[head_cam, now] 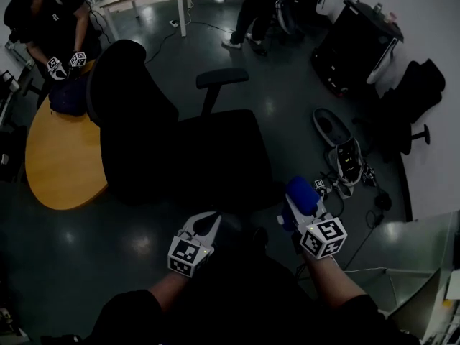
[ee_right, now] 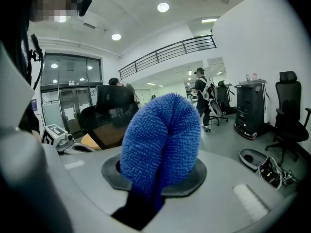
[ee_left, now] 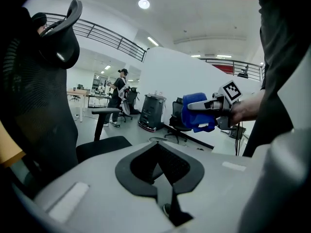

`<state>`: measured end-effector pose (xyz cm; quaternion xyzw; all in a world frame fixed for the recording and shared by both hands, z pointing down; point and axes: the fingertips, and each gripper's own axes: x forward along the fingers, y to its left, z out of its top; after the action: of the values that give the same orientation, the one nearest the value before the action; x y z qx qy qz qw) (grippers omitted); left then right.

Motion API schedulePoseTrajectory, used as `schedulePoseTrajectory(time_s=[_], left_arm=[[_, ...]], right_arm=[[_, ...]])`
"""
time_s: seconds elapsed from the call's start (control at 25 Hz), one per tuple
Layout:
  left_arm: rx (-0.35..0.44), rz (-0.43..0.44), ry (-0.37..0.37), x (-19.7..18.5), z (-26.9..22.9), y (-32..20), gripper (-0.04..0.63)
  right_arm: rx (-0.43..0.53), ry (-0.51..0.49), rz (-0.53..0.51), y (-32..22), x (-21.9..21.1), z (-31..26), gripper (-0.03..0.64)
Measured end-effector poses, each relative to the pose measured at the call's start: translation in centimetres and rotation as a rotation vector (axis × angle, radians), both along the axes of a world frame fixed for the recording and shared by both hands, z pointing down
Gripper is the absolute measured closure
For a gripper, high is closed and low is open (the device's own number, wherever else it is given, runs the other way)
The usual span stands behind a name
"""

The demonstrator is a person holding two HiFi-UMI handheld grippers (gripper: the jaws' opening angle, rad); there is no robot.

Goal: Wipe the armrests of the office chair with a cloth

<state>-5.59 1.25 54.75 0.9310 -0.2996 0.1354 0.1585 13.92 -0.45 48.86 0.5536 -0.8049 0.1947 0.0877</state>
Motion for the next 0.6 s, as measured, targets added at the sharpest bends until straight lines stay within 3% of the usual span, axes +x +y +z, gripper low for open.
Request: schedulePoseTrajectory(time_s=[0.36,0.6], left_arm=[[-0.082,-0.053,-0.127,0.5,4.6,0.7,0.575],[-0.159,-0.114,-0.155,1.2,8.4,-0.1,0.575]], right_arm=[[-0.07,0.033,-0.055,-3.2,3.4,3.6,0.509],[-0.137,0.106,-0.119,-5.8,4.5,7.7,0.509]])
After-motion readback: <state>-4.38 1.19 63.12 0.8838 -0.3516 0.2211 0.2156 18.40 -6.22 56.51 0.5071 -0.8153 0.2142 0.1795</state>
